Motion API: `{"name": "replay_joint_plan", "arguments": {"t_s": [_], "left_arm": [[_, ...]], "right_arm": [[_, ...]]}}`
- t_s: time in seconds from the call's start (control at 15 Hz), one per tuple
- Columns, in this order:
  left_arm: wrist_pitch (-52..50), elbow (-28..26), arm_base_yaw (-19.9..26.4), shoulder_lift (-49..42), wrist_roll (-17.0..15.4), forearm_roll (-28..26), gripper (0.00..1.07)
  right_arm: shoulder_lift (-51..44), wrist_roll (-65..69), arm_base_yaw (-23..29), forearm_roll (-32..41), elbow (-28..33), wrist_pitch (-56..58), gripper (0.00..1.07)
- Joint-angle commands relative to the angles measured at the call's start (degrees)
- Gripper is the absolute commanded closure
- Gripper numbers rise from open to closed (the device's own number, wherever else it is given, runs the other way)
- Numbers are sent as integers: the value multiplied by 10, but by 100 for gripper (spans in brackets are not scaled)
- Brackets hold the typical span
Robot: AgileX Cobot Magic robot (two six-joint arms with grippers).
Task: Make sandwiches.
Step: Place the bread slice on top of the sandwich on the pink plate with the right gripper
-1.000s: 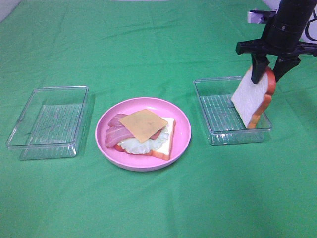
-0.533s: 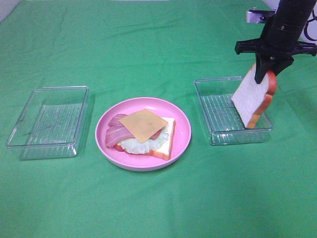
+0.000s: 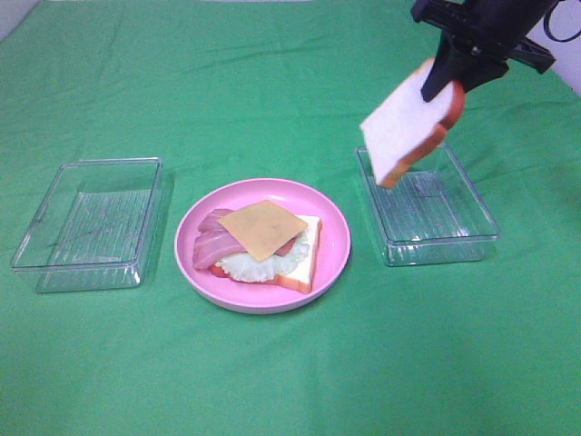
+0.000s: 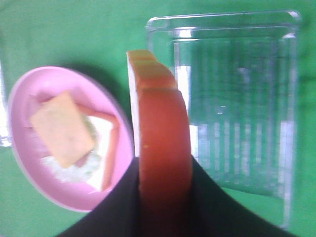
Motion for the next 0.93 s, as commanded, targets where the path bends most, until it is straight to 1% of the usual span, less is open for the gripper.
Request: {"name": "replay_joint_plan", "arguments": {"t_s": [0.07,0.4,0.47,0.53,0.6,0.67,0.73,0.8,0.93], "left_arm": [[-6,1,-3,-11,-1,-2,35],[-6,1,-3,-11,-1,-2,35],[-6,1,-3,-11,-1,-2,35],[-6,1,-3,-11,-1,-2,35],[-6,1,-3,-11,-1,-2,35],[-6,1,-3,-11,-1,-2,35],[-6,1,-3,-11,-1,-2,35],[-6,1,-3,-11,-1,-2,35],[-6,1,-3,-11,-1,-2,35]], "right_arm": [[-3,-66,20,131,42,26,107],[-3,-128,104,277,133,-70,107],[-3,-135,112,286,140,-78,107],[-3,-143,126,313,159,-104,107],[-3,-154,132,343,178,-129,107],[-3,-176,132,399,219,-167,107],[-3,-176,132,399,219,-167,107],[-3,-191,132,427,253,-191,107],[-1,-217,132,447,276,-221,107]]}}
